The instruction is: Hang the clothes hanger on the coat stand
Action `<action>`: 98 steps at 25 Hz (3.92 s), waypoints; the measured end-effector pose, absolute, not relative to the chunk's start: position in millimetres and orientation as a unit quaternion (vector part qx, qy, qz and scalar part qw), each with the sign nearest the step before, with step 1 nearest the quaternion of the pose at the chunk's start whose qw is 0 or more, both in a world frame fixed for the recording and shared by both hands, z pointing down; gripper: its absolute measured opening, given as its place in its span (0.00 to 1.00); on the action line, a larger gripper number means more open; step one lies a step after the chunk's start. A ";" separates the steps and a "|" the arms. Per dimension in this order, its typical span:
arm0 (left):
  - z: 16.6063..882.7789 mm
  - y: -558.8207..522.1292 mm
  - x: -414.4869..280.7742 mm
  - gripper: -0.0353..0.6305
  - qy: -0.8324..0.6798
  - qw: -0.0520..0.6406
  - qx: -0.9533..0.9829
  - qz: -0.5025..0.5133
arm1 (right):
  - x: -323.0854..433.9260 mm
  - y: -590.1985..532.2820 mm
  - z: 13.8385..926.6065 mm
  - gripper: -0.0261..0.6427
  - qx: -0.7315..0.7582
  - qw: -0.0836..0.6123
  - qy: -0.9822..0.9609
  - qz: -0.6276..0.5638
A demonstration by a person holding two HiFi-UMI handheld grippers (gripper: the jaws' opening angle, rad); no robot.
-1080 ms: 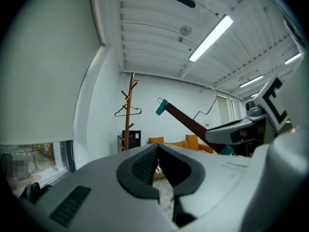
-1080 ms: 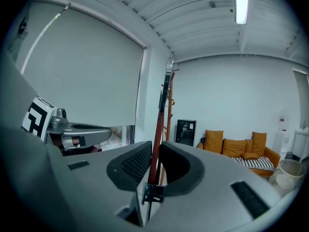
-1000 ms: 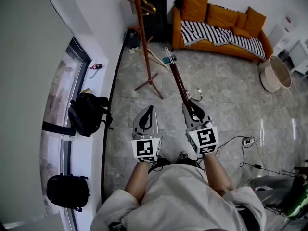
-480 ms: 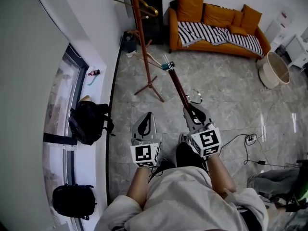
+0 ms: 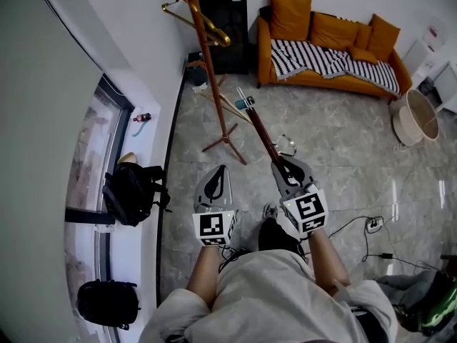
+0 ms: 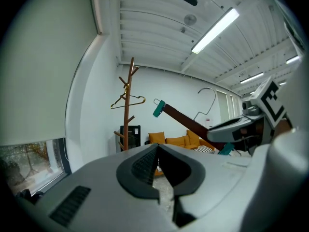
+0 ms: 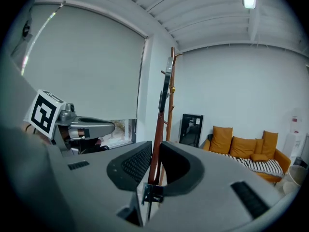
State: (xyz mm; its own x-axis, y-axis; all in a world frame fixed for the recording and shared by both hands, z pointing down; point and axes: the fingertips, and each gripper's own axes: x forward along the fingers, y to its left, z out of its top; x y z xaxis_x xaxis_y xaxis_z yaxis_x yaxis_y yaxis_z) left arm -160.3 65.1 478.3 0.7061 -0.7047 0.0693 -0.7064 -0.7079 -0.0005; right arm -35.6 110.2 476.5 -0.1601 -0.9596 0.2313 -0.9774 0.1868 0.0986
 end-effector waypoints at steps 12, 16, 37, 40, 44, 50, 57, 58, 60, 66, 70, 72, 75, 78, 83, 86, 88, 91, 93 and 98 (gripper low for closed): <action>468.1 -17.2 -74.8 0.07 -0.412 -0.044 0.905 0.094 | 42.6 26.7 486.4 0.13 0.525 0.146 -0.838 0.033; 471.0 -40.5 -71.7 0.07 -0.431 -0.070 0.890 0.132 | 51.0 0.8 492.4 0.13 0.471 0.171 -0.865 0.025; 467.8 -155.2 -48.1 0.36 -0.296 -0.399 0.759 0.421 | 42.6 -106.1 505.1 0.13 0.292 0.330 -0.897 -0.039; 469.3 -168.8 -43.7 0.38 -0.261 -0.418 0.749 0.442 | 42.5 -118.2 506.1 0.13 0.268 0.366 -0.889 -0.066; 483.7 -183.1 -41.3 0.38 -0.219 -0.429 0.737 0.474 | 34.0 -135.8 505.4 0.13 0.244 0.388 -0.884 -0.089; 508.0 -204.5 -47.3 0.38 -0.195 -0.442 0.706 0.517 | 25.7 -162.5 505.2 0.13 0.231 0.428 -0.863 -0.137; 521.3 -232.7 -53.0 0.37 -0.191 -0.446 0.688 0.539 | 16.4 -187.1 505.9 0.13 0.207 0.455 -0.848 -0.174; 522.3 -235.7 -54.4 0.32 -0.191 -0.447 0.688 0.539 | 16.0 -190.3 505.9 0.13 0.205 0.456 -0.848 -0.175; 524.2 -238.9 -55.9 0.24 -0.186 -0.445 0.693 0.536 | 16.0 -195.5 506.0 0.13 0.201 0.457 -0.849 -0.174; 527.3 -243.6 -58.4 0.22 -0.180 -0.409 0.716 0.537 | 14.4 -203.4 511.0 0.13 0.195 0.460 -0.848 -0.177; 525.8 -250.4 -59.0 0.21 -0.176 -0.380 0.734 0.535 | 14.6 -212.0 508.9 0.13 0.194 0.462 -0.846 -0.182; 526.4 -255.7 -59.3 0.21 -0.176 -0.368 0.740 0.535 | 15.5 -219.2 507.3 0.13 0.197 0.465 -0.843 -0.185; 526.5 -258.2 -59.1 0.18 -0.175 -0.338 0.757 0.531 | 19.2 -230.4 504.7 0.15 0.210 0.473 -0.832 -0.200; 522.0 -262.1 -58.5 0.15 -0.179 -0.313 0.767 0.530 | 22.0 -241.9 502.3 0.19 0.229 0.478 -0.816 -0.230; 523.7 -264.3 -52.0 0.15 -0.178 -0.272 0.776 0.540 | 29.6 -248.8 502.5 0.18 0.202 0.468 -0.826 -0.240; 523.5 -263.9 -42.7 0.15 -0.178 -0.240 0.787 0.539 | 39.1 -251.5 501.0 0.18 0.170 0.466 -0.837 -0.231; 524.4 -267.2 -36.6 0.15 -0.181 -0.226 0.792 0.538 | 45.4 -256.8 501.8 0.18 0.150 0.465 -0.844 -0.221; 526.2 -275.9 -32.1 0.15 -0.191 -0.220 0.788 0.542 | 50.4 -265.9 506.8 0.17 0.130 0.465 -0.851 -0.209; 525.8 -282.3 -32.1 0.15 -0.198 -0.216 0.787 0.543 | 51.0 -272.2 508.7 0.16 0.118 0.466 -0.854 -0.199; 519.2 -294.5 -35.4 0.16 -0.208 -0.201 0.790 0.541 | 49.7 -286.2 506.9 0.15 0.097 0.460 -0.865 -0.177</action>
State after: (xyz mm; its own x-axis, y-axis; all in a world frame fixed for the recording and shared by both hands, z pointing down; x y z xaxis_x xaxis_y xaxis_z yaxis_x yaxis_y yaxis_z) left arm -35.4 -294.5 519.2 0.3278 -0.5468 0.7704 -0.1112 -0.8322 -0.5432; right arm 49.7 -286.2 506.9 -0.5579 -0.3299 0.7616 -0.0044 0.9188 0.3948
